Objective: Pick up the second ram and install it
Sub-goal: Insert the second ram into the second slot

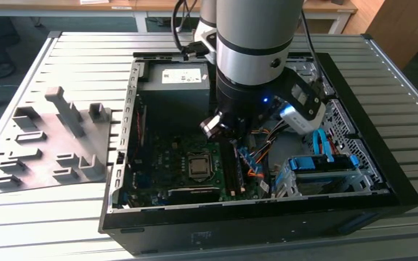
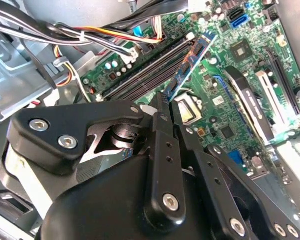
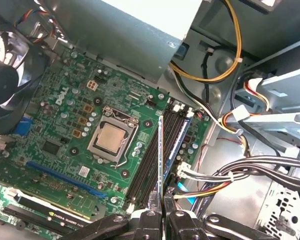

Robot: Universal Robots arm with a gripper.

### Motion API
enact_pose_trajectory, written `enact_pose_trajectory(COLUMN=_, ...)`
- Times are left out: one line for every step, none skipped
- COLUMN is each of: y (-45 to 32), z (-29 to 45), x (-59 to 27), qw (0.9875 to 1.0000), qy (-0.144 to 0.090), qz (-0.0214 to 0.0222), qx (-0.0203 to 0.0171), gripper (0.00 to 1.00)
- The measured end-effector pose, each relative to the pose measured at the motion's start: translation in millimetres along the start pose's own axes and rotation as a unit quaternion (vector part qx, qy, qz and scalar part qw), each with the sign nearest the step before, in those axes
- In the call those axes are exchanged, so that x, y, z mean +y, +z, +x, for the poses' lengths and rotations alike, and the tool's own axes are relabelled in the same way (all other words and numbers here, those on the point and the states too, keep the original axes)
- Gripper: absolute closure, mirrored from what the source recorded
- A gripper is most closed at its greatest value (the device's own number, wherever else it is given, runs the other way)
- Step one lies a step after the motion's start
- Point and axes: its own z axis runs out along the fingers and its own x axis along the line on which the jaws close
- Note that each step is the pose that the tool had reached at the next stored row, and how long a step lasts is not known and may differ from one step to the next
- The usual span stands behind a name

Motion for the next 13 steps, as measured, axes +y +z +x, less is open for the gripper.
enact_pose_trajectory(y=0.0, z=0.0, x=0.0, qw=1.0000, qy=0.003, qz=0.0003, qx=-0.0001, gripper=0.86)
enact_pose_trajectory(y=0.0, z=0.0, x=0.0, qw=1.0000, qy=0.006, qz=0.0006, qx=-0.0001, gripper=0.86)
enact_pose_trajectory(y=0.0, z=0.0, x=0.0, qw=1.0000, qy=0.008, qz=0.0009, qx=-0.0002, gripper=0.86)
enact_pose_trajectory(y=0.0, z=0.0, x=0.0, qw=0.9999, qy=0.011, qz=0.0011, qx=-0.0003, gripper=0.86)
enact_pose_trajectory(y=0.1, z=0.0, x=0.0, qw=0.9999, qy=0.014, qz=0.0014, qx=-0.0004, gripper=0.86)
enact_pose_trajectory(y=0.1, z=0.0, x=0.0, qw=0.9999, qy=0.017, qz=0.0017, qx=-0.0005, gripper=0.86)
enact_pose_trajectory(y=0.1, z=0.0, x=0.0, qw=0.9998, qy=0.019, qz=0.0019, qx=-0.0006, gripper=0.86)
enact_pose_trajectory(y=0.1, z=0.0, x=0.0, qw=0.9998, qy=0.022, qz=0.0022, qx=-0.0006, gripper=0.86)
enact_pose_trajectory(y=0.1, z=0.0, x=0.0, qw=0.9997, qy=0.025, qz=0.0025, qx=-0.0007, gripper=0.86)
enact_pose_trajectory(y=0.1, z=0.0, x=0.0, qw=0.9996, qy=0.027, qz=0.0028, qx=-0.0008, gripper=0.86)
enact_pose_trajectory(y=0.1, z=0.0, x=0.0, qw=0.9995, qy=0.030, qz=0.0030, qx=-0.0009, gripper=0.86)
enact_pose_trajectory(y=0.1, z=0.0, x=0.0, qw=0.9995, qy=0.033, qz=0.0033, qx=-0.0009, gripper=0.86)
enact_pose_trajectory(y=0.2, z=0.0, x=0.0, qw=0.9994, qy=0.035, qz=0.0035, qx=-0.0010, gripper=0.86)
